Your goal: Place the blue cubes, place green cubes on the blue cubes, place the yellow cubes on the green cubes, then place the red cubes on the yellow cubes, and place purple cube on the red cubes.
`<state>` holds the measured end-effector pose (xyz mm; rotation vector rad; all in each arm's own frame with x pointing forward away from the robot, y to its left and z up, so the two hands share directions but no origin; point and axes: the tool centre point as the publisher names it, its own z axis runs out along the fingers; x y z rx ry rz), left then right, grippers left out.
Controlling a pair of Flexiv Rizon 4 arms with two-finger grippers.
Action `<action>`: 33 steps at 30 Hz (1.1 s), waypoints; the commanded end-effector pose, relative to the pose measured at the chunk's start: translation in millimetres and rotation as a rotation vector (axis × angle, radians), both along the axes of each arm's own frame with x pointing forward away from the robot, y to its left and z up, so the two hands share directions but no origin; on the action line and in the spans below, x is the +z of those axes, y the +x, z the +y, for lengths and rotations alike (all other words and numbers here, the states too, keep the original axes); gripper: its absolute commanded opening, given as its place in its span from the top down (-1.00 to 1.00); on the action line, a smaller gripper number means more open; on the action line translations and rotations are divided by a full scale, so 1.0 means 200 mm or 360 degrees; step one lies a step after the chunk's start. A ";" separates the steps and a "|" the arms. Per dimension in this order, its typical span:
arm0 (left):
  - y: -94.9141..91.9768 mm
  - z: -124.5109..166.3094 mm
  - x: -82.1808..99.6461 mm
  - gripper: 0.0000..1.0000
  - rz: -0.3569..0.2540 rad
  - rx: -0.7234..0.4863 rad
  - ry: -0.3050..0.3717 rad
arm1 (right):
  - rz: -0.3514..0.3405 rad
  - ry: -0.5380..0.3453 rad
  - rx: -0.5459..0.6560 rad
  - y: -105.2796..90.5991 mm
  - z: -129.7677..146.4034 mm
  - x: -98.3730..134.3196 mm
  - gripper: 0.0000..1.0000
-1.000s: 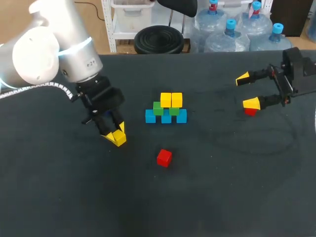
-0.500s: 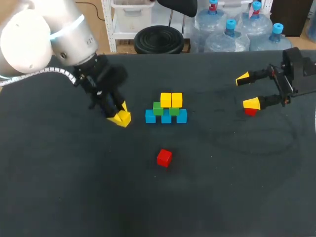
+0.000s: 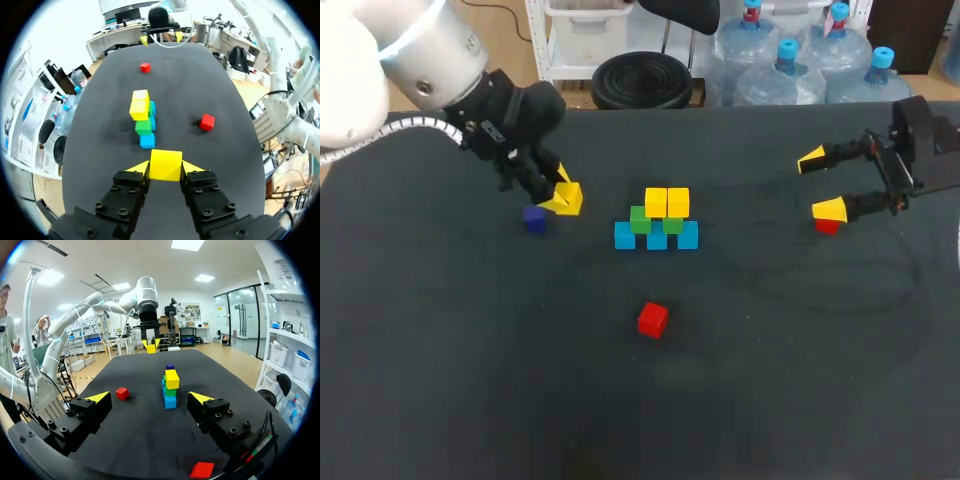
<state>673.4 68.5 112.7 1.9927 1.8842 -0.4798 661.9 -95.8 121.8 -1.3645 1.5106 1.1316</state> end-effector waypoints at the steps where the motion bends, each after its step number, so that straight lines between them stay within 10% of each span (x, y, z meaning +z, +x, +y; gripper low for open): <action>1: 0.00 -0.03 0.01 1.00 -0.0059 0.0057 -0.0001 | -0.0002 0.0001 0.0001 0.00 0.00 0.00 -1.00; 33: 0.18 -0.28 -0.09 1.00 -0.0017 0.0164 -0.0038 | -0.0002 0.0001 0.0001 0.00 0.00 0.00 -1.00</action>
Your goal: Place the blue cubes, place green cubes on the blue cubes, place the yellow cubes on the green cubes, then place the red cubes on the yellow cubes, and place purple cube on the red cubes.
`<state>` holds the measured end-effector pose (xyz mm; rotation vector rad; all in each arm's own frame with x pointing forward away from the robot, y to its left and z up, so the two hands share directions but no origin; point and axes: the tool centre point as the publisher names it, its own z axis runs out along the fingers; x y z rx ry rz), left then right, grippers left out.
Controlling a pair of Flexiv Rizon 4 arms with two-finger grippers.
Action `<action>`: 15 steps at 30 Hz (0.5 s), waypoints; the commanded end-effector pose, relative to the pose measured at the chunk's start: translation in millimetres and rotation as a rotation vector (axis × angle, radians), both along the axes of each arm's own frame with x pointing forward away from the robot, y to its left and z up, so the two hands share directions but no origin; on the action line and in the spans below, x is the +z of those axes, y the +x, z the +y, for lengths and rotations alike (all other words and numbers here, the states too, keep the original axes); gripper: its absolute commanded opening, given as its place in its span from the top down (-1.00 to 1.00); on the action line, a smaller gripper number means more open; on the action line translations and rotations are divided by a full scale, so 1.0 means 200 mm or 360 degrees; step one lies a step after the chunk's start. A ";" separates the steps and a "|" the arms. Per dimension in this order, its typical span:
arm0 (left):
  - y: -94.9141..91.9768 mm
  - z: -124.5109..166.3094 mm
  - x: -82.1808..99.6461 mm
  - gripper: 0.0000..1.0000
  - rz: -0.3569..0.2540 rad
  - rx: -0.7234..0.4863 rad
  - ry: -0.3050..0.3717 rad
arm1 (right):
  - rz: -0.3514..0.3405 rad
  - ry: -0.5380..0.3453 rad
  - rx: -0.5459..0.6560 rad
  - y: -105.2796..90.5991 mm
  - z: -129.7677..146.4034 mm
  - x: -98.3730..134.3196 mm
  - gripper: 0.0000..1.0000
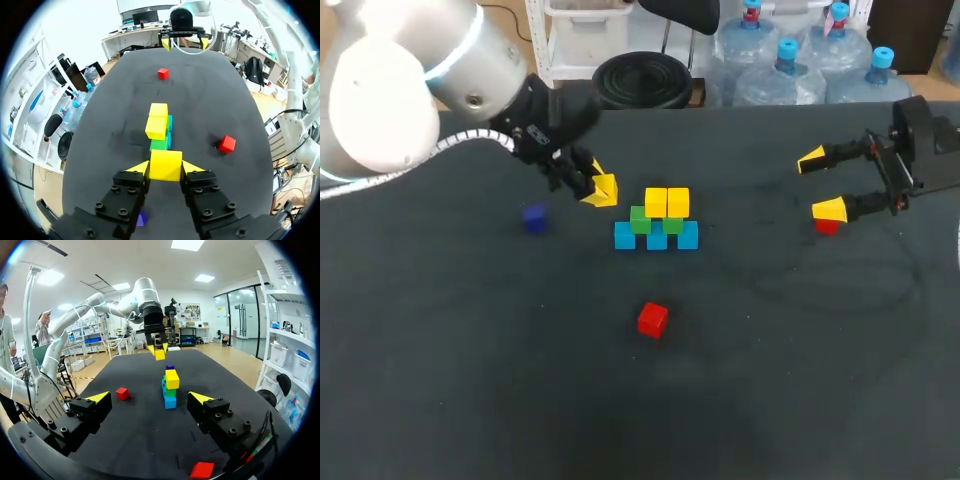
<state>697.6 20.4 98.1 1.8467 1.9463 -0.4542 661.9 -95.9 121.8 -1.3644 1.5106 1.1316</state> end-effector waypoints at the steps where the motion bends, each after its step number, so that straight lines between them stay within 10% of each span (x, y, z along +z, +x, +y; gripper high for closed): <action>1: 0.06 -0.05 -0.02 1.00 0.0027 -0.0025 0.0023 | -0.0002 0.0000 0.0001 0.00 0.00 0.00 -1.00; 15: 0.12 -0.11 -0.12 1.00 0.0080 -0.0093 0.0029 | -0.0002 0.0000 0.0001 0.00 0.00 0.00 -1.00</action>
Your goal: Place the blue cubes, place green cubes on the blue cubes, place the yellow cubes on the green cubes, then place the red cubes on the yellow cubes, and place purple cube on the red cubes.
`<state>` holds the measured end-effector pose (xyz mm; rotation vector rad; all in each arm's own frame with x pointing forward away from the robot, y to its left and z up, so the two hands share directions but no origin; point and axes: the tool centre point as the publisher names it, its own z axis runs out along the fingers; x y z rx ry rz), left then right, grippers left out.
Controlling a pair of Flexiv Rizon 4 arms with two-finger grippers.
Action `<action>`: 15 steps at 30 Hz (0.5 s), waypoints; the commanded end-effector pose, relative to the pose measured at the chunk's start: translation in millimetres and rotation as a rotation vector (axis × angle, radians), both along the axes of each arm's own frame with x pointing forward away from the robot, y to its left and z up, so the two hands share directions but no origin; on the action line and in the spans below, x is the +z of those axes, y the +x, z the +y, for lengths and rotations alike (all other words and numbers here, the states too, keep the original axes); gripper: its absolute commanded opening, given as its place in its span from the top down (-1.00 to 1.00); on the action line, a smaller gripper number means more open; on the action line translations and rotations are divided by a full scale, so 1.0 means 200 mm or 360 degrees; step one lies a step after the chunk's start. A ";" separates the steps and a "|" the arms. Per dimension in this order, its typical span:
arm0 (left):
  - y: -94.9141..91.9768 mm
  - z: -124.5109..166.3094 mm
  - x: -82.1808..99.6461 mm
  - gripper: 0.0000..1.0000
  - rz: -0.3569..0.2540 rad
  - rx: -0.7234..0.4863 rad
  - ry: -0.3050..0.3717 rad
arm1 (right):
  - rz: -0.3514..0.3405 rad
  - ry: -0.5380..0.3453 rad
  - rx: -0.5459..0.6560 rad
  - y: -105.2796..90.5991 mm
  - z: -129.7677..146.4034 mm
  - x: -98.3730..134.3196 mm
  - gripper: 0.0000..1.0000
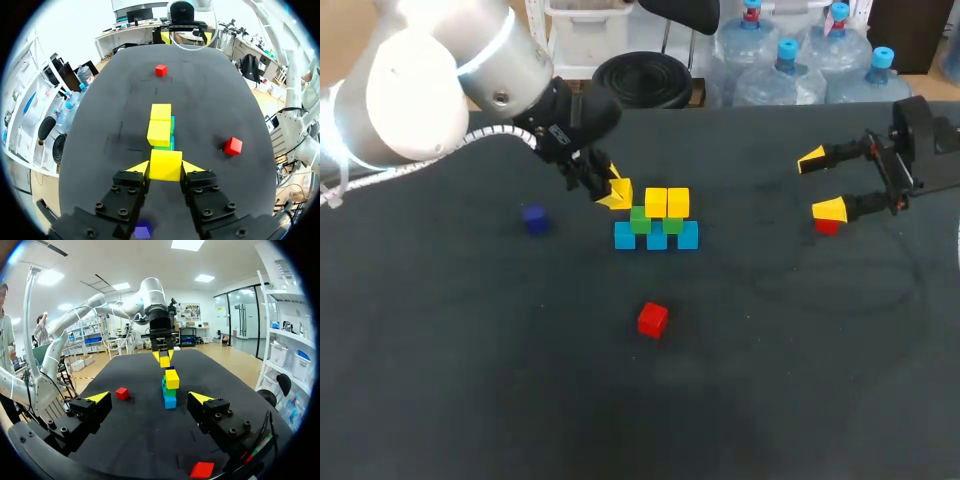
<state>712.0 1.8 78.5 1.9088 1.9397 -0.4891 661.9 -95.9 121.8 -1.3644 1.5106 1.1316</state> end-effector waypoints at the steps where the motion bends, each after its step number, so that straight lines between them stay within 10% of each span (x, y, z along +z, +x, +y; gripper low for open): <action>1: 0.05 -0.02 -0.02 1.00 0.0026 -0.0022 0.0003 | -0.0002 0.0001 0.0001 0.00 0.00 0.00 -1.00; 15: 0.08 -0.04 -0.06 1.00 0.0047 -0.0020 -0.0008 | -0.0002 0.0001 0.0001 0.00 0.00 0.00 -1.00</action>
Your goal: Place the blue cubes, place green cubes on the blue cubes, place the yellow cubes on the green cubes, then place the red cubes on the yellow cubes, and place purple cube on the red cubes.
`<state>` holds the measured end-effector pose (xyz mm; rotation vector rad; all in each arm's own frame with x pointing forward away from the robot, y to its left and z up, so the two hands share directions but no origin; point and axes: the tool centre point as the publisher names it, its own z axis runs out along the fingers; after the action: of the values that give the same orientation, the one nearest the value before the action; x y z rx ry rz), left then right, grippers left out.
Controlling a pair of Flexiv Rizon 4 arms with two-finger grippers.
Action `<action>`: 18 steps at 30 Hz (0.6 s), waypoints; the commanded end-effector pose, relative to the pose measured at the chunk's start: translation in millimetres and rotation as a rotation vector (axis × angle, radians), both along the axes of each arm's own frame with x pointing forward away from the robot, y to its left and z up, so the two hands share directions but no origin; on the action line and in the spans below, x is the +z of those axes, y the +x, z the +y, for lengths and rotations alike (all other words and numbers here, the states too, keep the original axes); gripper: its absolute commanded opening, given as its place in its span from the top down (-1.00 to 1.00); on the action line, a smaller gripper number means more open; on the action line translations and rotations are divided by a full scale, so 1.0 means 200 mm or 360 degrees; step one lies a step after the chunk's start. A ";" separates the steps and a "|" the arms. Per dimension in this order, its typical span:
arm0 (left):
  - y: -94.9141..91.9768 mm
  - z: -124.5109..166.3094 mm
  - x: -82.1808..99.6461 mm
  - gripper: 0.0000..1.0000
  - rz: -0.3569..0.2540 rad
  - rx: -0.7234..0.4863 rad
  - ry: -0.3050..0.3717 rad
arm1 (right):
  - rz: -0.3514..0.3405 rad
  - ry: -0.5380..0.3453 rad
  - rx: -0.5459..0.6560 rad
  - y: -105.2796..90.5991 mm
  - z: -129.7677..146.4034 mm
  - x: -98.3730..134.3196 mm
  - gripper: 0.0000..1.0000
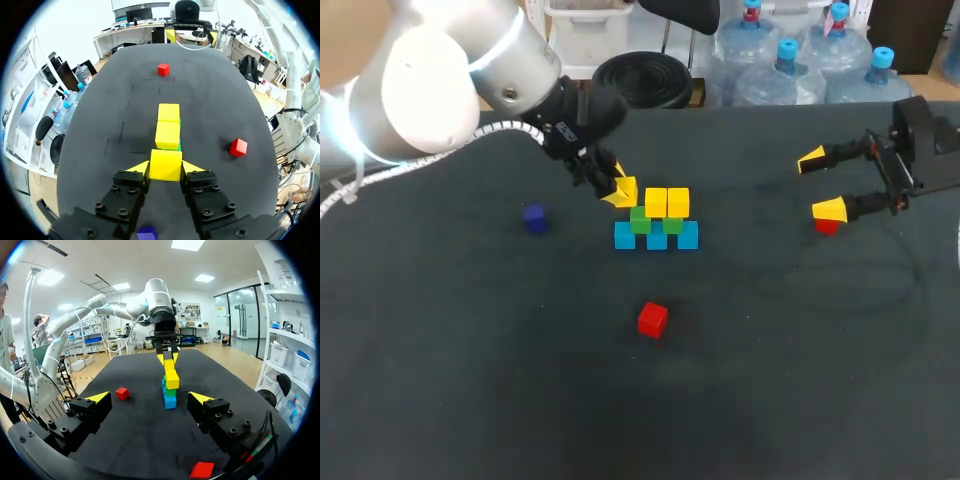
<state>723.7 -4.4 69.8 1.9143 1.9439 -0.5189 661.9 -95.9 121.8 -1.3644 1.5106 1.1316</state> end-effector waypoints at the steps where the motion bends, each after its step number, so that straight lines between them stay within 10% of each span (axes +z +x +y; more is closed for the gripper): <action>1: 0.02 -0.01 -0.01 1.00 0.0015 -0.0009 0.0001 | -0.0002 0.0001 0.0001 0.00 0.00 0.00 -1.00; 18: 0.04 -0.05 -0.03 1.00 0.0040 -0.0030 0.0012 | -0.0002 0.0001 0.0001 0.00 0.00 0.00 -1.00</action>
<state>726.7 -13.9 65.9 1.9323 1.9471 -0.5375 661.9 -95.9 121.8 -1.3644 1.5106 1.1316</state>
